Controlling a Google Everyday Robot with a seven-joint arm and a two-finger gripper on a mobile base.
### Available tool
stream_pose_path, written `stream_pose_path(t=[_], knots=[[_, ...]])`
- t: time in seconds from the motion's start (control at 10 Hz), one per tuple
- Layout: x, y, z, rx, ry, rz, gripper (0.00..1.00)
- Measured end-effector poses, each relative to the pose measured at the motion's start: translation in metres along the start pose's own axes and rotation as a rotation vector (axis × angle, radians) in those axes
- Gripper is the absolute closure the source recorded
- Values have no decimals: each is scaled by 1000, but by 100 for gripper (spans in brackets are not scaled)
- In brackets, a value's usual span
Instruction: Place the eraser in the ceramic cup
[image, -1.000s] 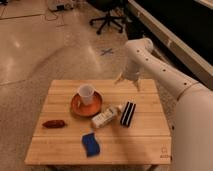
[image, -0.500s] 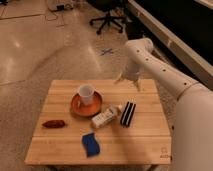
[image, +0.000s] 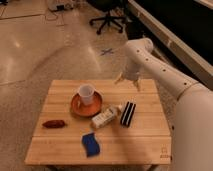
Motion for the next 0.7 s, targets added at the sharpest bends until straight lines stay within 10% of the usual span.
stream_pose_path(t=[0.7], knots=[[-2, -1, 5, 2, -2, 0, 20]])
